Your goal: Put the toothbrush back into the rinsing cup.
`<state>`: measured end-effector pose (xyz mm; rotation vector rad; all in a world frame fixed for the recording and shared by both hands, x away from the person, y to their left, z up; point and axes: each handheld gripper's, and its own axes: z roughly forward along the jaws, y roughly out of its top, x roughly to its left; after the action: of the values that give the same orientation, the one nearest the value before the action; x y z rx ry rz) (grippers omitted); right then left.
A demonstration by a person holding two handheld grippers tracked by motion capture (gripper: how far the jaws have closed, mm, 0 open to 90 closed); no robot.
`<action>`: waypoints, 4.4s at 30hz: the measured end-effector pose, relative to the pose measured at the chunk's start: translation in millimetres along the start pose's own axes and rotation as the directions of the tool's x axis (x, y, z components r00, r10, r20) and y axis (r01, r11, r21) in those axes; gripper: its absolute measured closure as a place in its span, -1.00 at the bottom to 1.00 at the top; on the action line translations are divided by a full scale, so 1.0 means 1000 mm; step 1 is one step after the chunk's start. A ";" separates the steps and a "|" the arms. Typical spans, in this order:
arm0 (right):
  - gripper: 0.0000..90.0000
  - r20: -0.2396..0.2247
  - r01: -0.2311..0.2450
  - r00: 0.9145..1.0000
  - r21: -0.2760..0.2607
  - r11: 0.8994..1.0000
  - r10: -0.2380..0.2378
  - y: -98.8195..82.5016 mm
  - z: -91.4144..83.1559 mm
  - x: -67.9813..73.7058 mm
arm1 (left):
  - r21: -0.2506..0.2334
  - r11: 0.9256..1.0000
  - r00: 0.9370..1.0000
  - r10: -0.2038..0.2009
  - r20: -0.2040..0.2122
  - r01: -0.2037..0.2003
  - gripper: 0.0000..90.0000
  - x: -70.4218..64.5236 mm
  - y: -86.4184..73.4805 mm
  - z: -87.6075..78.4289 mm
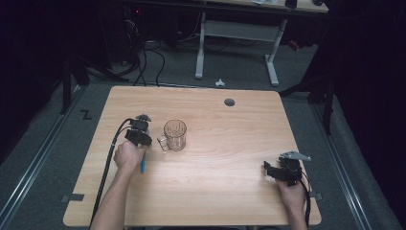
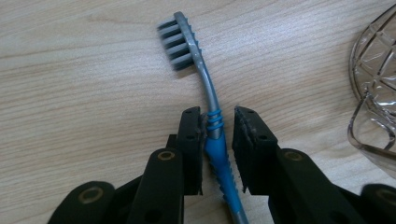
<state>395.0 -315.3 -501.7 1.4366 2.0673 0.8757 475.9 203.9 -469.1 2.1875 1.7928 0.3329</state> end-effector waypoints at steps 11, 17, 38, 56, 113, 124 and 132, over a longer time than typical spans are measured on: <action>-0.32 0.000 0.000 1.000 0.000 1.000 0.000 0.000 0.000 0.000 | 0.016 1.000 1.000 -0.008 -0.003 0.008 0.72 0.004 0.000 -0.001; -0.32 0.000 -0.001 1.000 0.000 1.000 0.001 0.000 0.000 0.000 | 0.022 1.000 1.000 -0.007 -0.002 0.007 0.74 0.004 0.001 -0.001; -0.32 0.000 -0.002 1.000 0.000 1.000 0.002 0.000 0.000 0.000 | -0.034 0.999 0.999 -0.018 0.046 0.020 0.78 0.007 0.000 -0.012; -0.32 0.000 -0.002 1.000 0.000 1.000 0.002 0.000 0.000 0.000 | -0.164 0.986 0.997 -0.016 0.078 0.029 0.77 0.014 -0.007 -0.058; -0.32 0.001 -0.002 1.000 0.001 1.000 0.002 0.000 0.000 0.000 | -0.469 0.883 0.977 0.100 0.187 -0.001 0.79 -0.014 -0.016 -0.136; -0.32 0.000 -0.001 1.000 0.000 1.000 0.001 0.000 0.000 0.000 | -0.525 0.851 0.976 0.126 0.180 -0.013 0.79 -0.024 -0.008 -0.144; -0.32 -0.001 -0.002 1.000 0.000 1.000 0.002 0.000 0.000 0.000 | -0.556 0.831 0.977 0.128 0.168 -0.014 0.79 -0.027 -0.002 -0.143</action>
<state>395.2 -315.3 -501.7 1.4384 2.0666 0.8773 417.9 188.8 -336.3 1.7976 1.2969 0.5503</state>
